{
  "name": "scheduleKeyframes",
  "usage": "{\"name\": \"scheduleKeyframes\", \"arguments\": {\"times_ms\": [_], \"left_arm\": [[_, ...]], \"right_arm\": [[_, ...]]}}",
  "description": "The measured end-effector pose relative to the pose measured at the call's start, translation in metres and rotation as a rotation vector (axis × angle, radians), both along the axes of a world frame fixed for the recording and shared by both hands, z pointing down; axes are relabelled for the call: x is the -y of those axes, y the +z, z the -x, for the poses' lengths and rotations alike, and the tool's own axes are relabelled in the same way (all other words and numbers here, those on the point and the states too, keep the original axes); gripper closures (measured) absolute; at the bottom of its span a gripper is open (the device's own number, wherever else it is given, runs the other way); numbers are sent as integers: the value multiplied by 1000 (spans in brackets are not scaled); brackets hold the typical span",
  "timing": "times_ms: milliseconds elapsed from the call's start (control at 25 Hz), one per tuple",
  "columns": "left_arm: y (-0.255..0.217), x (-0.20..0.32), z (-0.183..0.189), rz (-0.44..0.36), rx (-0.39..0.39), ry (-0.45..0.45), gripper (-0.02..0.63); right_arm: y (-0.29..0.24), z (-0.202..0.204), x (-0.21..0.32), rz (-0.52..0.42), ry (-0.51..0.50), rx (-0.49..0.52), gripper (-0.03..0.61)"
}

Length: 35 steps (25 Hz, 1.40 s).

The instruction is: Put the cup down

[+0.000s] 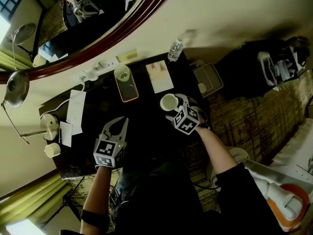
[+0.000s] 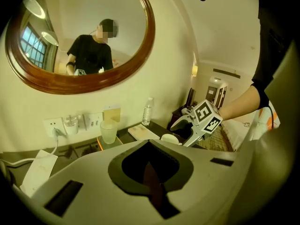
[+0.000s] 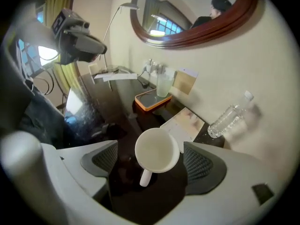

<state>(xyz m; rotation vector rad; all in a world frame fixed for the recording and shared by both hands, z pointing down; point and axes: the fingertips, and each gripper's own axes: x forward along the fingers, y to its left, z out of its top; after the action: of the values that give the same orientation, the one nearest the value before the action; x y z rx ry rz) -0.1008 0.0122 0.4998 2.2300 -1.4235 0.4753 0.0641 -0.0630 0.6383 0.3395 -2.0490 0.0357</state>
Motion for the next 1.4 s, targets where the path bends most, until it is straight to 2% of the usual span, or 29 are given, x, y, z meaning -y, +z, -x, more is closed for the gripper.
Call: {"name": "scheduleKeyframes", "arguments": {"times_ms": [160,280,560,600,640,720,1160,1400], "left_arm": [[11,4,-11,11,10,20,607],[28,2,-13,15,25,49,607],[38,-2,-10,32,23,-9,607],[39,-3,-10,35,20,-17,607],[40,-4,-9,39,15,-24,607],[43,-7,-7,45,2,-39,607],[52,-16,1,61,1,-52,607],[64,-17,10,70,-8,-67,607]], "right_arm": [[24,-1,5,-12,-136,-100,103],[38,0,10,10,-167,-109,92],[54,10,16,39,-240,-114,92],[56,11,16,40,-256,-117,98],[56,11,16,42,-271,-121,133],[57,12,16,42,-295,-125,137],[52,10,18,6,-296,-125,132],[39,30,19,-6,-316,-121,132]]}}
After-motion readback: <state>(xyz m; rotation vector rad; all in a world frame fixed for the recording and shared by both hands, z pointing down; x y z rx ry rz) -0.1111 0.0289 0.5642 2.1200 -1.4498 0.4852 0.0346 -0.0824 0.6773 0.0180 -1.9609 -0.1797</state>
